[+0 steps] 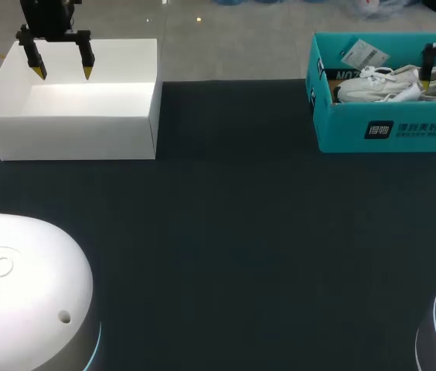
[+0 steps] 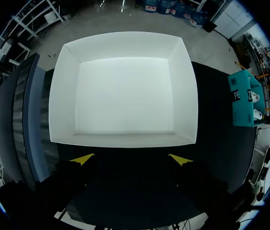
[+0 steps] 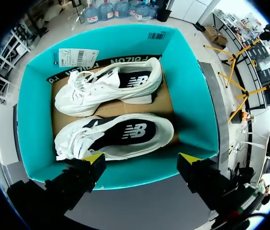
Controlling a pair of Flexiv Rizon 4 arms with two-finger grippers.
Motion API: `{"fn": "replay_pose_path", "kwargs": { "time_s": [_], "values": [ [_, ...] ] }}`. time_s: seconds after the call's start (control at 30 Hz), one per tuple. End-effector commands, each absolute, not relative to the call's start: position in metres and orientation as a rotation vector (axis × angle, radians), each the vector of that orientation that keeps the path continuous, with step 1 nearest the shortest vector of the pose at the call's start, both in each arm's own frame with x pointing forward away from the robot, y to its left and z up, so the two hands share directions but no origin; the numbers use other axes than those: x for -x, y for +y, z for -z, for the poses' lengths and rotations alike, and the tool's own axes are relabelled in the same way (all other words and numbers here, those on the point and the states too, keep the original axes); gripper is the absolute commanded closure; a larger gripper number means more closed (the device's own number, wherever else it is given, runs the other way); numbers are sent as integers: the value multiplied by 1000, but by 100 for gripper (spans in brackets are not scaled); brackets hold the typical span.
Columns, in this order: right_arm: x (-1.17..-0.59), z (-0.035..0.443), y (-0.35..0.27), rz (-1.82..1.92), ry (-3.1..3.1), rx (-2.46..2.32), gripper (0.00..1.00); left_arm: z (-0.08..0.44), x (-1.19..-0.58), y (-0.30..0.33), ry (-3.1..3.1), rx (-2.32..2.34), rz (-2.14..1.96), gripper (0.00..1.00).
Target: Take the shoe out of the shoebox, open the shoe tongue, remove and reinsert the insole, then place the shoe into the shoebox
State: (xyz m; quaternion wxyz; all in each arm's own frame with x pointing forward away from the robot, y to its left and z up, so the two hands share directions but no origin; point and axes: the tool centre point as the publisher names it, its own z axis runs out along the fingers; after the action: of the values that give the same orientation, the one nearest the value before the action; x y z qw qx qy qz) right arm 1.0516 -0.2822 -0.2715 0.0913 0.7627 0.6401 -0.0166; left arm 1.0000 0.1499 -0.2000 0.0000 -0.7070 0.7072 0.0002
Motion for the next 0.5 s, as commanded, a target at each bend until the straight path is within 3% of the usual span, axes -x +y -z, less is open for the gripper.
{"fn": "replay_pose_path", "kwargs": {
  "time_s": [0.03,0.5],
  "values": [
    [-1060,274,-298,25,1921,-2247,0,200,-1000,150,2222,2221,0,0],
    [-1089,298,-344,42,2048,-2216,0,200,-1000,150,2222,2221,0,0]
  ]
}}
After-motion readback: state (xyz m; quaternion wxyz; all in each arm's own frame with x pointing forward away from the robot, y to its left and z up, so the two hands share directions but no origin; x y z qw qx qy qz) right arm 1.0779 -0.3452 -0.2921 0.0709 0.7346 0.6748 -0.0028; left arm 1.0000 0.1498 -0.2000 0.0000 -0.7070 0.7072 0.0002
